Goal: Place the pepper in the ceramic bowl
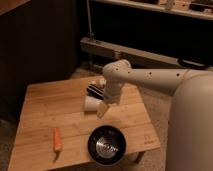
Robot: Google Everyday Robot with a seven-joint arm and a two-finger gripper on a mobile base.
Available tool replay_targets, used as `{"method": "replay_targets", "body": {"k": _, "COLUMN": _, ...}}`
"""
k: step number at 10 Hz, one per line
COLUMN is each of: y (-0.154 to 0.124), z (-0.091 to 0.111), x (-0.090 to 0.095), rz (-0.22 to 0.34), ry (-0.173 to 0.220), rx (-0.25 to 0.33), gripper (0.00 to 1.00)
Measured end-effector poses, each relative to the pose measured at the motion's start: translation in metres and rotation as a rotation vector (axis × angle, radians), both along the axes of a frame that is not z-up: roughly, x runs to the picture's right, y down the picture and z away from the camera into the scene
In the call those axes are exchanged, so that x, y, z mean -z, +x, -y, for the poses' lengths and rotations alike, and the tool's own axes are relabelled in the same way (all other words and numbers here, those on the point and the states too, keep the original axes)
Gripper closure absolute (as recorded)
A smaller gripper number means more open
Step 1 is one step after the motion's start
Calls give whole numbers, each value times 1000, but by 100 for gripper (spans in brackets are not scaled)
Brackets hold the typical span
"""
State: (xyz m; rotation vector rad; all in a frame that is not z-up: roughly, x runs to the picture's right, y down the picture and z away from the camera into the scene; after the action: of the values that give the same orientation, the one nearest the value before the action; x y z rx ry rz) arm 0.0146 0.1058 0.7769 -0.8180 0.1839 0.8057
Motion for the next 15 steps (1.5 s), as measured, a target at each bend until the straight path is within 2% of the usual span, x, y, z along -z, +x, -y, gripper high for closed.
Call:
{"method": "replay_targets", "body": {"k": 9, "y": 2, "z": 0, "x": 2, "rz": -8, "ry": 9, "rx": -6, "gripper": 20}}
{"method": "replay_targets", "body": {"k": 10, "y": 4, "z": 3, "x": 8, "rz": -33, "ry": 41, "rx": -48, "gripper": 20}}
{"method": "replay_targets", "body": {"k": 11, "y": 12, "z": 8, "x": 18, "rz": -80, "ry": 63, "rx": -117, "gripper": 20}}
{"method": "replay_targets", "body": {"k": 12, "y": 19, "z": 12, "x": 28, "rz": -141, "ry": 72, "rx": -216, "gripper": 20}}
{"method": "replay_targets", "body": {"k": 14, "y": 27, "z": 14, "x": 39, "rz": -290, "ry": 70, "rx": -440, "gripper": 20}}
{"method": "replay_targets", "body": {"k": 15, "y": 26, "z": 14, "x": 40, "rz": -335, "ry": 56, "rx": -507, "gripper": 20}}
